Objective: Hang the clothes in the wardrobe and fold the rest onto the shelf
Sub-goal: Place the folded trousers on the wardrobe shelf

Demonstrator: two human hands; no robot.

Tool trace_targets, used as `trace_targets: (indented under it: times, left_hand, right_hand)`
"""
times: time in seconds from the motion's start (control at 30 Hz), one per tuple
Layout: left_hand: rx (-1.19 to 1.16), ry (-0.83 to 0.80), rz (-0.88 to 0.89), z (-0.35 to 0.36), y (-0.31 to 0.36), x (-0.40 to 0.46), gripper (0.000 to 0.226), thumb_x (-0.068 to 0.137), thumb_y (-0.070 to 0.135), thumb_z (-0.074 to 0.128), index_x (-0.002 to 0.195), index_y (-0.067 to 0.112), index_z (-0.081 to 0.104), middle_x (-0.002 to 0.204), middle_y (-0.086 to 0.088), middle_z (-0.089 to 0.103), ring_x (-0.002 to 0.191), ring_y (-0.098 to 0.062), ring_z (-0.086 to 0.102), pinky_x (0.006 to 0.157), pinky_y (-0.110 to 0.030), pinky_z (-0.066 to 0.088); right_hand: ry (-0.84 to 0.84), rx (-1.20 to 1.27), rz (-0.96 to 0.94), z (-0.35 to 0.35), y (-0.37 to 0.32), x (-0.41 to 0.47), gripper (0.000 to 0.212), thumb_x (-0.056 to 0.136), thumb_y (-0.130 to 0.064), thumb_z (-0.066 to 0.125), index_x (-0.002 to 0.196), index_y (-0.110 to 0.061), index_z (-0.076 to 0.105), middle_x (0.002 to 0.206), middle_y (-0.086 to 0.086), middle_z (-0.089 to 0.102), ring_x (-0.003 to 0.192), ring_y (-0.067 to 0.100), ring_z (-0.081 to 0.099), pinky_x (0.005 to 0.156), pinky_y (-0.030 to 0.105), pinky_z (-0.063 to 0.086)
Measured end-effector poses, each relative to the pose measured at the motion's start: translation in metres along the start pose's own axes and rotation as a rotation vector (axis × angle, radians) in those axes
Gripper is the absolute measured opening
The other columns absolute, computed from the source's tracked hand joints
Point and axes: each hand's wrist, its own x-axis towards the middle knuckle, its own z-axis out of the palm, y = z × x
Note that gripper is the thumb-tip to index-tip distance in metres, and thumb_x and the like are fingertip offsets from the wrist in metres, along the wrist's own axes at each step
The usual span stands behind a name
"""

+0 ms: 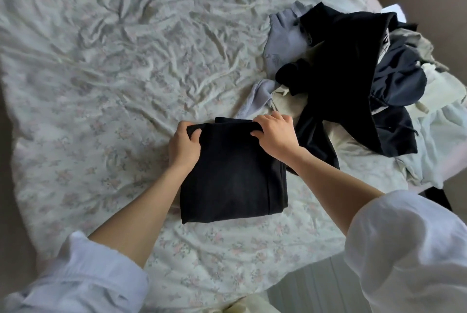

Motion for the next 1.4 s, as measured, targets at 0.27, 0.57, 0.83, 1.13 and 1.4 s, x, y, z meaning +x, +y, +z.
trace_targets:
  times: [0.27,0.57,0.83,1.13,1.4]
  left_hand:
    - [0.161,-0.019,-0.089,0.037,-0.033,-0.023,0.089,0.084,0.053,0.056,0.150,0.023,0.004,0.156,-0.010,0.013,0.141,-0.027,0.018,0.111,-0.047,0.025]
    - [-0.368,-0.289,-0.495,0.036,-0.071,-0.024,0.082,0.069,0.049,0.077,0.136,0.020,0.039,0.127,0.004,0.056,0.108,-0.014,0.057,0.085,-0.026,0.046]
    - [-0.391,-0.254,-0.429,0.034,-0.069,-0.035,0.078,0.071,0.048,0.076,0.135,0.024,0.038,0.123,0.007,0.056,0.108,-0.014,0.056,0.087,-0.030,0.045]
    - [-0.307,0.115,-0.197,-0.022,-0.013,-0.069,0.071,0.080,0.046,0.067,0.136,0.019,0.032,0.122,0.002,0.057,0.109,-0.023,0.057,0.093,-0.037,0.047]
    - [-0.337,0.422,-0.135,-0.169,-0.011,-0.099,0.072,0.084,0.052,0.058,0.142,0.027,0.025,0.106,0.012,0.055,0.109,-0.026,0.056,0.083,-0.027,0.039]
  right_hand:
    - [0.069,0.291,0.322,0.050,0.006,-0.018,0.069,0.089,-0.029,0.059,0.147,-0.020,0.022,0.150,0.008,0.024,0.140,0.026,0.019,0.114,0.045,0.021]
    - [-0.134,0.858,0.702,0.105,0.014,-0.085,0.082,0.087,-0.035,0.061,0.150,-0.016,0.011,0.149,0.008,0.032,0.136,0.022,0.033,0.110,0.036,0.032]
    - [-0.062,0.818,0.665,0.078,0.006,-0.082,0.062,0.088,-0.035,0.056,0.142,-0.023,0.028,0.123,-0.006,0.058,0.112,0.020,0.057,0.095,0.035,0.046]
    - [0.173,0.619,0.267,0.014,-0.058,-0.075,0.055,0.096,-0.032,0.043,0.145,-0.018,0.023,0.140,-0.001,0.047,0.118,0.021,0.054,0.086,0.025,0.042]
    - [0.308,0.609,-0.024,-0.051,-0.195,-0.069,0.063,0.097,-0.033,0.040,0.149,-0.021,0.008,0.152,-0.002,0.030,0.123,0.025,0.050,0.084,0.033,0.044]
